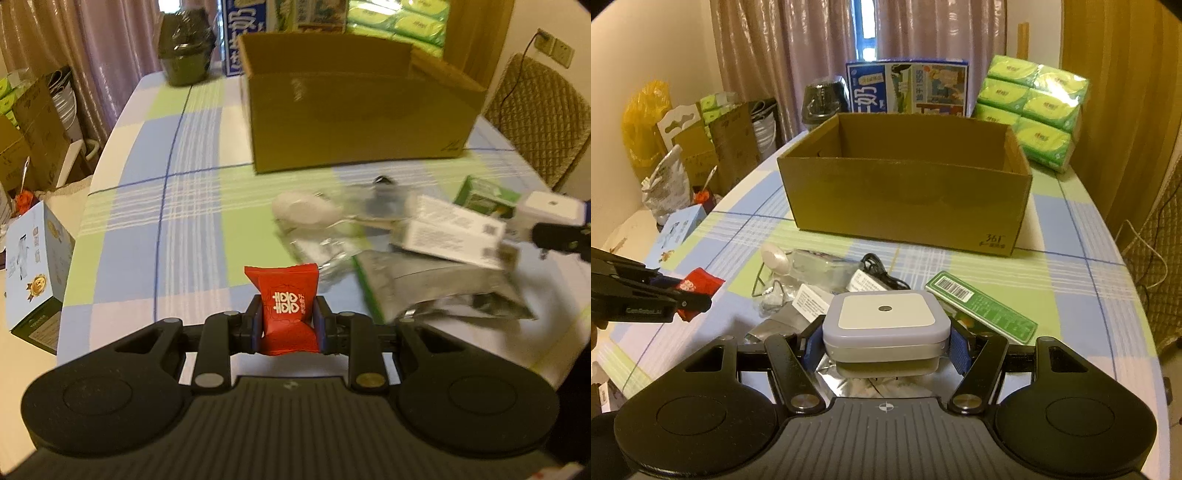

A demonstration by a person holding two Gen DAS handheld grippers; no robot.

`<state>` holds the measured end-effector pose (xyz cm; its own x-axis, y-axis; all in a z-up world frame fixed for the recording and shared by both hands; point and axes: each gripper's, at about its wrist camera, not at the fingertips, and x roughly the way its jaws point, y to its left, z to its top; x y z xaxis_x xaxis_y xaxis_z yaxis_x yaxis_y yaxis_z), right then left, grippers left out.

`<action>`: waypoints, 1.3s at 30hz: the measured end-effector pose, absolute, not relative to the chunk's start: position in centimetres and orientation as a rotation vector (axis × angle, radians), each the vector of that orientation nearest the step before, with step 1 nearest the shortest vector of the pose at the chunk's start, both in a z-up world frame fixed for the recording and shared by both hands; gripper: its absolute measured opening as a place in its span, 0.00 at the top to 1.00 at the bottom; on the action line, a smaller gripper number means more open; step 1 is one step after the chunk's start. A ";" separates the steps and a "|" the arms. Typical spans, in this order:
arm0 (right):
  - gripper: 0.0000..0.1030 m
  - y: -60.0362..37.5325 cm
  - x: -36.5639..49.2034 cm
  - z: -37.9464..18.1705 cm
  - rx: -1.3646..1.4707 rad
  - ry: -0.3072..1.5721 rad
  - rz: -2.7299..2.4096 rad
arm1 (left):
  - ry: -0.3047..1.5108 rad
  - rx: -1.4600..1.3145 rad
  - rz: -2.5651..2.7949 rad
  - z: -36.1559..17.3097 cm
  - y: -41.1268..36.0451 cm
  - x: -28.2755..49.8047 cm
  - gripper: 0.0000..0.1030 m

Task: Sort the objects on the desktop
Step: 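Grasp the red candy packet with the left tool while the right tool holds the night light, then drop the red candy packet and night light into the cardboard box with both tools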

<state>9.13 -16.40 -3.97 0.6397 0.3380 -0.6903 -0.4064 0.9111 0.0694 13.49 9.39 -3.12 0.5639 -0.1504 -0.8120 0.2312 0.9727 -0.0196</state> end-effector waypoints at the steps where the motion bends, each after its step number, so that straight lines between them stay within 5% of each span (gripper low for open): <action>1: 0.40 -16.6 8.9 -3.8 -0.093 0.763 0.423 | 0.941 0.094 -0.231 -2.7 9.0 13.3 0.78; 24: 0.40 -21.1 9.0 -1.3 -0.031 0.735 0.382 | 0.877 0.129 -0.298 1.7 2.8 13.0 0.78; 39: 0.40 -19.8 28.0 3.7 0.006 0.687 0.396 | 0.794 0.161 -0.303 7.4 1.2 27.9 0.78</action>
